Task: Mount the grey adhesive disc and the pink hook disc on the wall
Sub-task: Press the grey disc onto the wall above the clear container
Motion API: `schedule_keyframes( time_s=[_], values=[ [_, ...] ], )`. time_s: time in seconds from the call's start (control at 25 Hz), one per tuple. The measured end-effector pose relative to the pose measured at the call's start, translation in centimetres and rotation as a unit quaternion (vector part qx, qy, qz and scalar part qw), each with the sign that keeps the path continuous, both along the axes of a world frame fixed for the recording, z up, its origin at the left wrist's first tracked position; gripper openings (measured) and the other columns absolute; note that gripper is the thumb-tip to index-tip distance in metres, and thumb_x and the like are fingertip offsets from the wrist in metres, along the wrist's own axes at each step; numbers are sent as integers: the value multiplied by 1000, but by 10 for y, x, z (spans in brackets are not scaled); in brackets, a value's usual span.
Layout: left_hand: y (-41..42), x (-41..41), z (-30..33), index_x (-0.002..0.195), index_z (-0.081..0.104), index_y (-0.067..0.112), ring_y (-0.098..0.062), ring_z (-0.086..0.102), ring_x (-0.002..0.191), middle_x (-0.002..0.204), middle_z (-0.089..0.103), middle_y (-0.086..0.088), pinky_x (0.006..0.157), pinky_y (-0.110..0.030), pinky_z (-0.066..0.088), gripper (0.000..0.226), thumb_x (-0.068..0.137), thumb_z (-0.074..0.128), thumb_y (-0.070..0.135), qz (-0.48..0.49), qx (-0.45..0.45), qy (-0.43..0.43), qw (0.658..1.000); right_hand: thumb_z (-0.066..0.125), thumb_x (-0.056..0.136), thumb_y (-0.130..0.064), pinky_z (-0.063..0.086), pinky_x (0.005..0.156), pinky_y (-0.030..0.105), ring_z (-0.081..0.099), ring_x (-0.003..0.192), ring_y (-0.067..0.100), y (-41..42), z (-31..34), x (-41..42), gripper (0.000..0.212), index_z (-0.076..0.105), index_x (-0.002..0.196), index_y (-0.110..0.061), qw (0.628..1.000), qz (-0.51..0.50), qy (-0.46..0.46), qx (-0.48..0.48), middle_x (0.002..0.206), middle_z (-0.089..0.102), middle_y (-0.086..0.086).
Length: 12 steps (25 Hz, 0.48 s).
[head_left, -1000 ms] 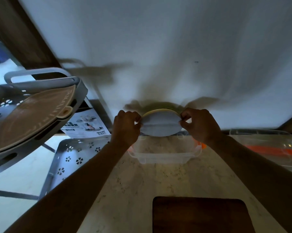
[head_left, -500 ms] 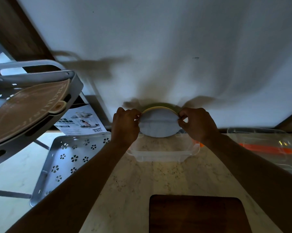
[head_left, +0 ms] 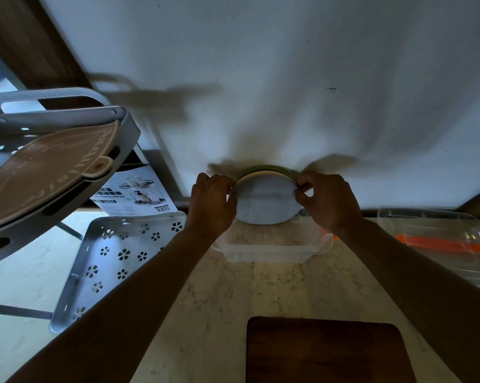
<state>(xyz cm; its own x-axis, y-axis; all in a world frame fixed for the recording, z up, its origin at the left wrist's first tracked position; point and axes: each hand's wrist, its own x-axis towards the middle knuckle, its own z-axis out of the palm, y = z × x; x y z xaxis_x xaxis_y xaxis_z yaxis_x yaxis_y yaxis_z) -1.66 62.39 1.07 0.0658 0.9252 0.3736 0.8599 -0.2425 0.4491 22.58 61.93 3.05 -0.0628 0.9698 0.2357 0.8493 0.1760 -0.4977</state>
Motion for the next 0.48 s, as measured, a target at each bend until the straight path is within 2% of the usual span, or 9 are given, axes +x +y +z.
schedule_keyframes(
  time_s=[0.2, 0.48],
  values=[
    [-1, -1, 6, 87, 67, 15, -27, 53, 91, 89, 70, -4, 77, -38, 41, 11, 82, 69, 6, -3, 1, -18, 1000, 69, 87, -30, 56, 78, 36, 69, 83, 17, 1, 5, 5, 17, 70, 101, -20, 1000, 23, 10, -1, 94, 76, -5],
    [-2, 0, 6, 86, 69, 9, -30, 53, 84, 83, 72, -8, 71, -39, 43, 3, 83, 68, 8, -18, 23, 84, 996, 68, 89, -33, 56, 79, 37, 70, 86, 21, 4, 1, 4, 20, 71, 102, -19, 999, 30, -36, 1, 95, 76, -1]
  ],
)
